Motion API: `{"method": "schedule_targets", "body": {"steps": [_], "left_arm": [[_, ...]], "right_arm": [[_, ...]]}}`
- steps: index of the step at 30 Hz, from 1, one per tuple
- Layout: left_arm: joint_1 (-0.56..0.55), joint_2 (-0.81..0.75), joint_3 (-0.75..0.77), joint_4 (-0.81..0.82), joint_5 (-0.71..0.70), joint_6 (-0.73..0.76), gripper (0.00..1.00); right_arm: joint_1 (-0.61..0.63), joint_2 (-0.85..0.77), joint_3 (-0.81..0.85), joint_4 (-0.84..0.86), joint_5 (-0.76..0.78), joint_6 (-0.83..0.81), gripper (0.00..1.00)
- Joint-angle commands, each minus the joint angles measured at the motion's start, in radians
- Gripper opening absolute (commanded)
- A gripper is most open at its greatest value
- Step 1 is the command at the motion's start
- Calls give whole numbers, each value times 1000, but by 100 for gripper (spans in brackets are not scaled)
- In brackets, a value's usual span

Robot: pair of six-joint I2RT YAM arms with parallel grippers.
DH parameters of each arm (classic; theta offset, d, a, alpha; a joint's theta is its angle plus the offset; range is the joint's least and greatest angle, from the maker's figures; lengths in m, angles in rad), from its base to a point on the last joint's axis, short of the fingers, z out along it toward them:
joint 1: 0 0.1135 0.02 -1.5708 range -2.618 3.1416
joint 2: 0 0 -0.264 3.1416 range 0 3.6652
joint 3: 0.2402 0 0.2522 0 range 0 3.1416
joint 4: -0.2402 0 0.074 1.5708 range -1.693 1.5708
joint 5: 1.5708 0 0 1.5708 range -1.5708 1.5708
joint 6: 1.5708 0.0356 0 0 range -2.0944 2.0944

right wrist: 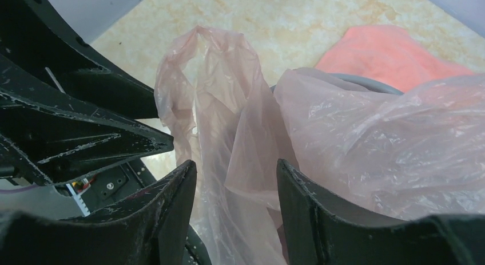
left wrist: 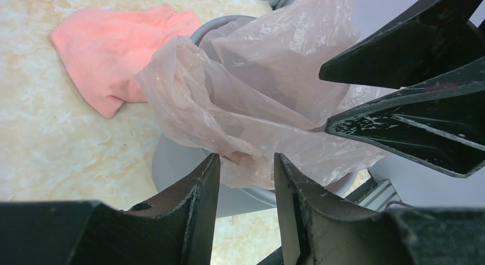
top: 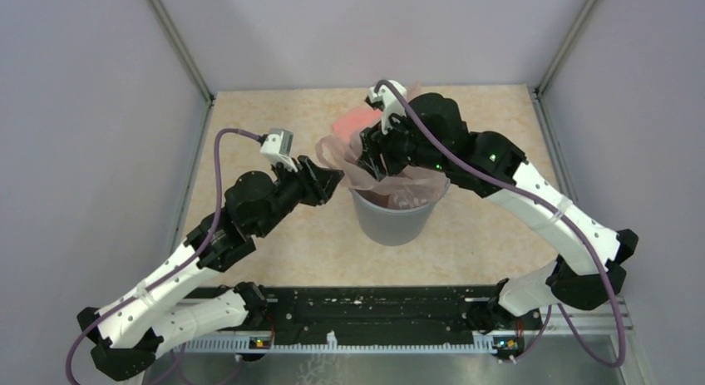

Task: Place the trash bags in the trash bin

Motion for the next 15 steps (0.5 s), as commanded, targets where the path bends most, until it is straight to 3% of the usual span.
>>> {"method": "schedule_targets", "body": {"steps": [1, 8, 15], "left_arm": [[-1, -23, 1, -8, -52, 13, 46], [-1, -47, -23, -47, -105, 7, 45], [-1, -32, -52, -62, -111, 0, 49]], "right_arm": [[10, 38, 45, -7, -24, -29, 53], [17, 58, -11, -10, -17, -29, 40], [18, 25, -94, 14, 5, -11, 39]]}}
